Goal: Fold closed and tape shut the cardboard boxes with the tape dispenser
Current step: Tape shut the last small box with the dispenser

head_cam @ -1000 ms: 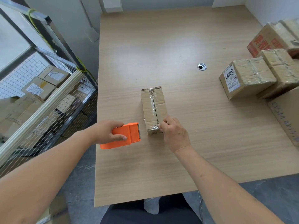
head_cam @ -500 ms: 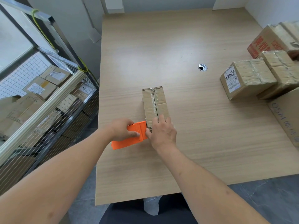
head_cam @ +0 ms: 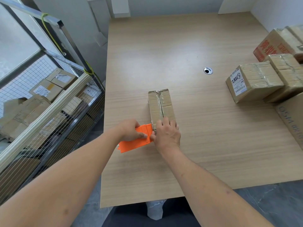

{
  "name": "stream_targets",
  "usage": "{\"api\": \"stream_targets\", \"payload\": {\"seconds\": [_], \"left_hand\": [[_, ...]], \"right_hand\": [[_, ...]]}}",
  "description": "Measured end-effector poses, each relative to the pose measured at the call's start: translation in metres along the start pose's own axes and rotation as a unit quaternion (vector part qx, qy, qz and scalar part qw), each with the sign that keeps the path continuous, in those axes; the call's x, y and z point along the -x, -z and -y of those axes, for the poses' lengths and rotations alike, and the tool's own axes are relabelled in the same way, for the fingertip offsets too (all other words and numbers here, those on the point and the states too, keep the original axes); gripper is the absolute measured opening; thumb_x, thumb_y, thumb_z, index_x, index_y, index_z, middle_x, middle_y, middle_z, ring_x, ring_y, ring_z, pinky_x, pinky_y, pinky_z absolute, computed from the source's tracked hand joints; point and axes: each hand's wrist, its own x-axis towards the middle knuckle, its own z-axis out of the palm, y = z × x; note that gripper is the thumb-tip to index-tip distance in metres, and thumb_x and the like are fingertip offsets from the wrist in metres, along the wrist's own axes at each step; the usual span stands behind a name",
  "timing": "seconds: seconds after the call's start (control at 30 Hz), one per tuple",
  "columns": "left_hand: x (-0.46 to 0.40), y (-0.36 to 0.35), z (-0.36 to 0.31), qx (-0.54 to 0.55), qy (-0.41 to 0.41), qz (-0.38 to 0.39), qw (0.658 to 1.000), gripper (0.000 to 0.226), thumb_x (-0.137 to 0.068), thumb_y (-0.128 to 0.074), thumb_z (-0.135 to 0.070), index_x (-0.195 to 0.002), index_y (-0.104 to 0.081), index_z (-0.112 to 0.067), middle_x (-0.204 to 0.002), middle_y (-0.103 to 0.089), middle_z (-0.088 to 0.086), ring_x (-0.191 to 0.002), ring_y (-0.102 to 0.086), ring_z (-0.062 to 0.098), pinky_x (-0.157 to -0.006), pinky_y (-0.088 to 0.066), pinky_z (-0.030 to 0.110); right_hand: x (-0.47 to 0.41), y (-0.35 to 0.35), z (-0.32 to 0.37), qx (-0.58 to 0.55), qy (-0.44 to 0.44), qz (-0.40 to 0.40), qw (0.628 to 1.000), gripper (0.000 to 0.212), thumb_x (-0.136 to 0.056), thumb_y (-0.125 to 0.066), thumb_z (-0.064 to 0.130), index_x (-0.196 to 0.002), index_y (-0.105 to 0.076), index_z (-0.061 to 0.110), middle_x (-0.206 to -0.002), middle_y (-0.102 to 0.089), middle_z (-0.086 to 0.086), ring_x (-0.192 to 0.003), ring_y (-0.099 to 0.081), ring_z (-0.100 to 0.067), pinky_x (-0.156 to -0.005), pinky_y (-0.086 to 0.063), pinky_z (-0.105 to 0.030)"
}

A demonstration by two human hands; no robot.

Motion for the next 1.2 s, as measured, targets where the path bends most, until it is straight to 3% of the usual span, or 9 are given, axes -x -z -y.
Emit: {"api": "stream_targets", "payload": {"seconds": [0.27, 0.57, 0.9, 1.2], "left_hand": [[0.0, -0.006, 0.016, 0.025, 0.0, -0.01, 1.0, 0.039, -0.081, -0.074, -0.061, -0.086, -0.066, -0.023, -0.084, -0.066, -0.004, -0.077, -0.061, 0.012, -0.059, -0.039, 0.029], [-0.007, -0.005, 0.007, 0.014, 0.004, -0.028, 1.0, 0.035, -0.077, -0.078, -0.059, -0.077, -0.062, -0.028, -0.082, -0.066, -0.007, -0.077, -0.061, 0.012, -0.061, -0.041, 0.03], [-0.004, -0.011, 0.007, 0.057, 0.046, -0.03, 0.997, 0.041, -0.073, -0.079, -0.06, -0.086, -0.073, -0.022, -0.082, -0.071, -0.003, -0.077, -0.066, 0.016, -0.066, -0.049, 0.031], [-0.003, -0.013, 0.002, 0.094, 0.073, -0.03, 0.992, 0.039, -0.074, -0.082, -0.056, -0.088, -0.073, -0.02, -0.085, -0.07, -0.003, -0.077, -0.063, 0.014, -0.061, -0.044, 0.03]], "right_hand": [[0.0, 0.002, 0.0, -0.003, -0.001, 0.004, 1.0, 0.036, -0.089, -0.063, 0.042, -0.114, -0.058, 0.018, -0.122, -0.05, -0.006, -0.116, -0.048, -0.033, -0.101, -0.045, -0.05], [0.004, 0.0, -0.003, -0.014, 0.003, -0.013, 1.0, 0.036, -0.089, -0.065, 0.043, -0.113, -0.059, 0.016, -0.121, -0.05, -0.006, -0.115, -0.048, -0.033, -0.103, -0.044, -0.051], [0.001, 0.007, -0.003, -0.027, -0.005, -0.001, 1.0, 0.035, -0.085, -0.069, 0.043, -0.11, -0.063, 0.019, -0.121, -0.05, -0.004, -0.117, -0.047, -0.03, -0.099, -0.047, -0.047], [0.004, 0.008, -0.002, -0.026, 0.0, -0.01, 1.0, 0.033, -0.084, -0.07, 0.04, -0.107, -0.064, 0.018, -0.12, -0.049, -0.005, -0.116, -0.048, -0.031, -0.097, -0.047, -0.048]]}}
